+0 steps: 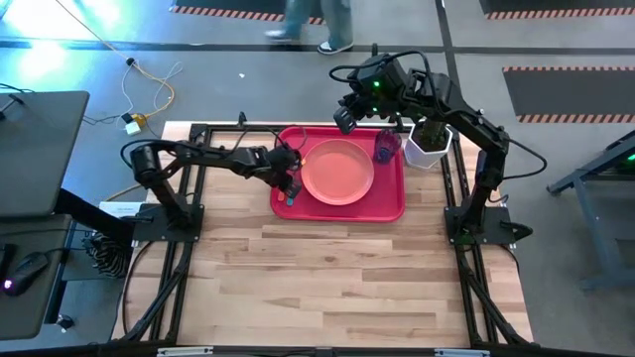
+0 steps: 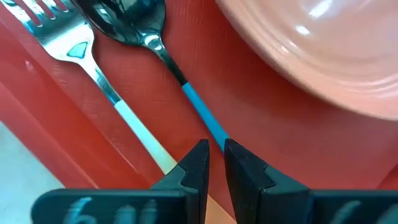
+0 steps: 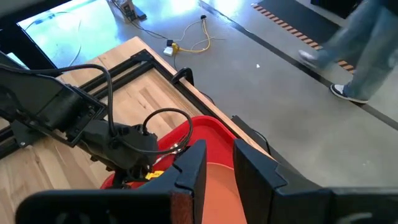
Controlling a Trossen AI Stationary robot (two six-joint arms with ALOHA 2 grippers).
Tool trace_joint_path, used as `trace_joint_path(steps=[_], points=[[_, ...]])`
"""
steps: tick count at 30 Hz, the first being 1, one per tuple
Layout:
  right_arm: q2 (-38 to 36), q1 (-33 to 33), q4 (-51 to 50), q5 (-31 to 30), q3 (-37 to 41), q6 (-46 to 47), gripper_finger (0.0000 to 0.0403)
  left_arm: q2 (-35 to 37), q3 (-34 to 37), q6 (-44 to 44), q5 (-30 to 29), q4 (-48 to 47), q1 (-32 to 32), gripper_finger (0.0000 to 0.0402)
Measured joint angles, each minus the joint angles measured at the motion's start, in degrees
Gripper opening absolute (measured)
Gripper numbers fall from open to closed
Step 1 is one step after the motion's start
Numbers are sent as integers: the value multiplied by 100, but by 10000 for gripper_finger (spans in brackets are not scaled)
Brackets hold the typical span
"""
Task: Pick and place plate/cup/fork/spoon on tray
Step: Put the blue spoon on the orange tray on the right side of the orange fork
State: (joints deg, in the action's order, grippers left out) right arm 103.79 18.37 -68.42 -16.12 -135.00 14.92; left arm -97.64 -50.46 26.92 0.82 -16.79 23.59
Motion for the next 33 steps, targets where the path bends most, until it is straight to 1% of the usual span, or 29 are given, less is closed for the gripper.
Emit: trace_joint_path(steps=[33], points=[[2,-1,2,-2,0,0,69,-40,0,-11,48,43,-2,42]])
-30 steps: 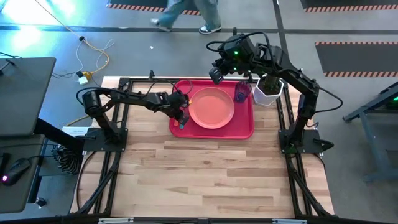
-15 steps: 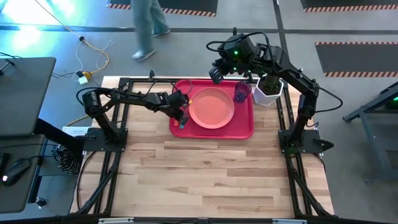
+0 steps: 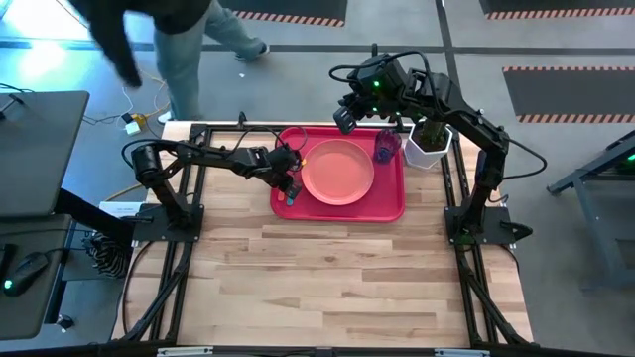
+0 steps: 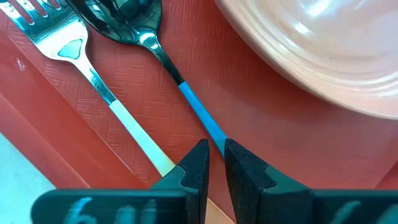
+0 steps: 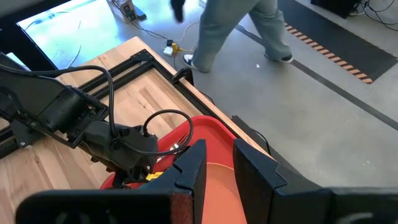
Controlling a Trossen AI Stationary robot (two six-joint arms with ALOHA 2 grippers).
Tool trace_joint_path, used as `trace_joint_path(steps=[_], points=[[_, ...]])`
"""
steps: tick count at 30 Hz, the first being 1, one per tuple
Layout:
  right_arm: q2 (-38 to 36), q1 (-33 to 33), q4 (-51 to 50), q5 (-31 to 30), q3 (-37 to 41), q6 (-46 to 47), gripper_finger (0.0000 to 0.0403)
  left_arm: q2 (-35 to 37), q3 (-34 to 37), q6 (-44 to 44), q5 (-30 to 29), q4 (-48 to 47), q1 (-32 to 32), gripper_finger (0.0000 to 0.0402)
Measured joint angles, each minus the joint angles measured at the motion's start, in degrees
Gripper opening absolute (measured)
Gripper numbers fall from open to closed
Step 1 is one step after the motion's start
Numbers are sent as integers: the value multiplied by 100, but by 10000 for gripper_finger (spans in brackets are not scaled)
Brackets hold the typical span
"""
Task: Pick and place plate/cup/fork/spoon on tray
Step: Put the blue spoon on the orange tray on the right side of the orange fork
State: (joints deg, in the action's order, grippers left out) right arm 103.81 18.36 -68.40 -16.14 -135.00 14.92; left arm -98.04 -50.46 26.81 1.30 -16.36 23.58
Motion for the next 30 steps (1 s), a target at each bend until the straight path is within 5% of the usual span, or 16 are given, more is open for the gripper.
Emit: trace_joint_path(steps=[30], points=[[2,0,1,1,0,-32,69,0,0,313,17,0,2,42]])
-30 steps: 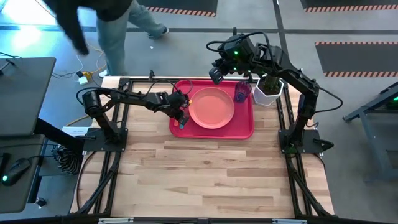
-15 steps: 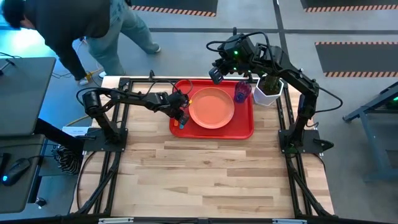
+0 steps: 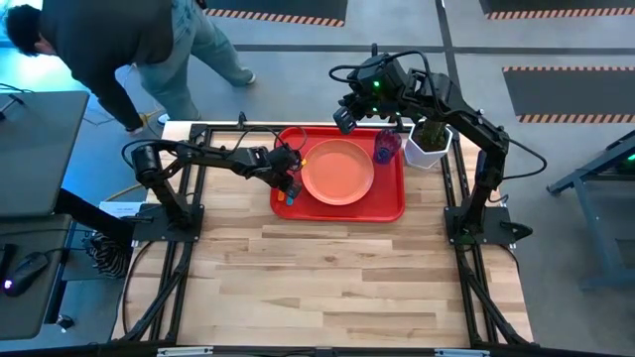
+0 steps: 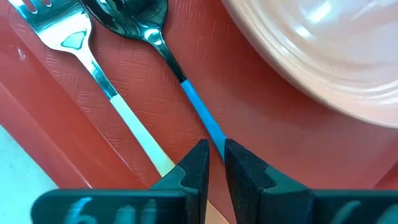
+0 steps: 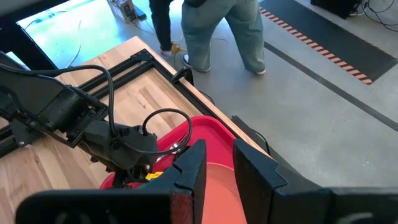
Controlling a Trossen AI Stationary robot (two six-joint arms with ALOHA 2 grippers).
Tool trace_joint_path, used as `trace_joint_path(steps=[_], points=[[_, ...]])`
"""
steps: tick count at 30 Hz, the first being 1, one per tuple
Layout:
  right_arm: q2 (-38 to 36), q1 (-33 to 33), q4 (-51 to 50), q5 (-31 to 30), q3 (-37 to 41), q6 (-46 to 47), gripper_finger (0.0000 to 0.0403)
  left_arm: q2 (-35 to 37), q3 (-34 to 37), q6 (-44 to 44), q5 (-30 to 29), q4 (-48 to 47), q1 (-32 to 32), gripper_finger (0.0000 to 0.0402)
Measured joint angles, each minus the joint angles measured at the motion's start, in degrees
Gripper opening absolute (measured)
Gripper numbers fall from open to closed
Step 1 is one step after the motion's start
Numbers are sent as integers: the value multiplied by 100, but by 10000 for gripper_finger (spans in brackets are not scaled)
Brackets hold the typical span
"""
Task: Pick and place plate/cup/fork/spoon on tray
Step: Put the blue spoon on the orange tray on the right side of the orange fork
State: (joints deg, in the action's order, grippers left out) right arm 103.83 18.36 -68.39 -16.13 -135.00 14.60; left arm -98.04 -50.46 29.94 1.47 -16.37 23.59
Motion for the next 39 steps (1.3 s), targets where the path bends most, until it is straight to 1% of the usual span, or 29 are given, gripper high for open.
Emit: trace_joint_path(steps=[4,11,16,22,28,34,39], points=[[0,-1,-1,-1,0,-14,69,0,0,3,128,14,0,42],[0,-1,0,-1,0,-14,69,0,0,-30,145,-29,-2,42],[0,1,1,-1,0,-14,69,0,0,-115,-124,-74,11,42],[0,-1,0,-1,0,-14,69,0,0,-218,-266,-149,13,42],[0,1,0,-1,0,-14,69,-2,0,-213,-191,-172,-72,42],[0,1,1,-1,0,-14,69,-241,-28,-166,-187,15,-203,42],[0,0,0,-1,0,-15,69,-254,-24,-45,-172,36,-202,42]])
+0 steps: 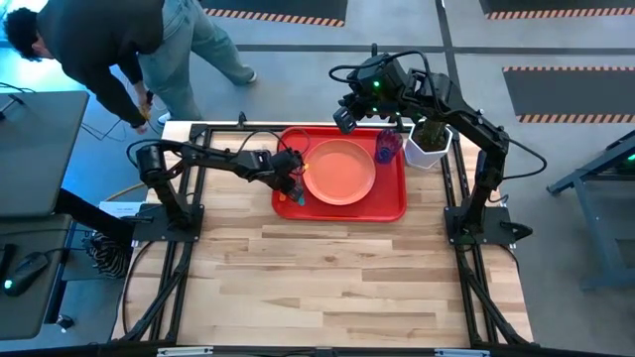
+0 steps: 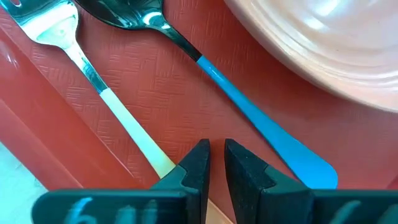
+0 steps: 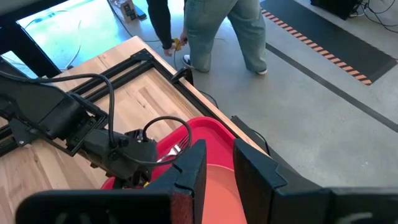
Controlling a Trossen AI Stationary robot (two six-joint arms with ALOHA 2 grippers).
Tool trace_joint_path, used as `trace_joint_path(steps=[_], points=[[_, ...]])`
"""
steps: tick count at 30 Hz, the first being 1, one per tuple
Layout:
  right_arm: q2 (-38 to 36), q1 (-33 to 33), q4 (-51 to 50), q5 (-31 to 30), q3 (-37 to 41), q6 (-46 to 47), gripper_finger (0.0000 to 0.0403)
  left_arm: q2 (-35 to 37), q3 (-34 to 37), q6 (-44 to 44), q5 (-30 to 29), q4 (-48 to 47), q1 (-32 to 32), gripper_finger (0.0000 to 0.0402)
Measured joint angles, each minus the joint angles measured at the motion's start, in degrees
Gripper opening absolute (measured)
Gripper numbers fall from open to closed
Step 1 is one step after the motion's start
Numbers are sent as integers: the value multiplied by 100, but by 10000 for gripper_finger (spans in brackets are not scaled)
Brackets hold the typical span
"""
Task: Pick and place plate/cup/fork/spoon on tray
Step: Put the blue spoon on the orange tray on the right side of the orange fork
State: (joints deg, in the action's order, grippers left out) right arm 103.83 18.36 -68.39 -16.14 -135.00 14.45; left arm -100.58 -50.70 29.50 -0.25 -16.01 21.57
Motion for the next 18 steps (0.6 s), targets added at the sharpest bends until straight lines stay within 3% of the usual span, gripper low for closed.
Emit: trace_joint_path(steps=[18], points=[[0,1,-4,0,0,0,69,136,-452,-455,9,-91,-245,42]])
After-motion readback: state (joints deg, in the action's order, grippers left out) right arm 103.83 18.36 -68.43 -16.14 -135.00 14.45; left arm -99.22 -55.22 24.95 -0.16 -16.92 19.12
